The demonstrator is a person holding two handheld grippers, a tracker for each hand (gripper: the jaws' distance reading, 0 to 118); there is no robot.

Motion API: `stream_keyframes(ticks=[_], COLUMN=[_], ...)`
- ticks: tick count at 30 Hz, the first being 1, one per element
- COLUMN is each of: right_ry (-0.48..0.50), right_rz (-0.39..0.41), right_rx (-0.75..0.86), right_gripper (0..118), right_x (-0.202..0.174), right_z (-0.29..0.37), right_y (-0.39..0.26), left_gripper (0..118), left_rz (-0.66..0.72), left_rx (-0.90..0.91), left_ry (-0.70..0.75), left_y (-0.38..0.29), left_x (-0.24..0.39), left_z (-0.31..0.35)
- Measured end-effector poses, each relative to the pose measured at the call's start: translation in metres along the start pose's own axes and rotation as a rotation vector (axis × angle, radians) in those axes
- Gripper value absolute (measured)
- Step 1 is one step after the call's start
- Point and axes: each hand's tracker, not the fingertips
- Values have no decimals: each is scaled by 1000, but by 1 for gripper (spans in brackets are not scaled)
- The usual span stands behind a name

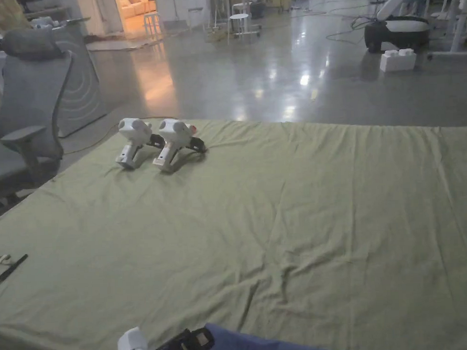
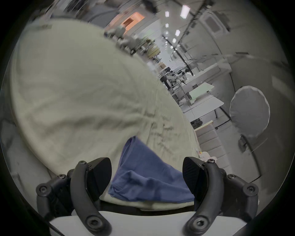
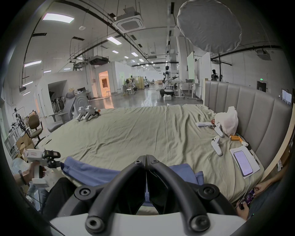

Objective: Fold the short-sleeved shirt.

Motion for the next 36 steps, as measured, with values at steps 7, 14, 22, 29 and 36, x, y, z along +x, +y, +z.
stream_keyframes(ticks=[7,14,22,29,36], right_ry=[5,10,5,-4,-34], right_rz=[17,2,-31,-102,-130], right_rx=[-47,-59,-45,-3,15], right_gripper=[0,0,0,0,0], right_x=[-8,-12,2,15,31], right_z=[-2,1,7,14,33], right_y=[-7,-6,-8,-9,-13], left_gripper=[46,9,8,8,9], left_rz=[39,67,-254,-596,-662], left_rx=[-83,-87,87,14,-199], left_ry=[-50,-28,121,62,92], left_y=[-2,3,73,8,-118], left_x=[-12,-8,70,185,211], left_z=[-35,-31,35,-1,-129])
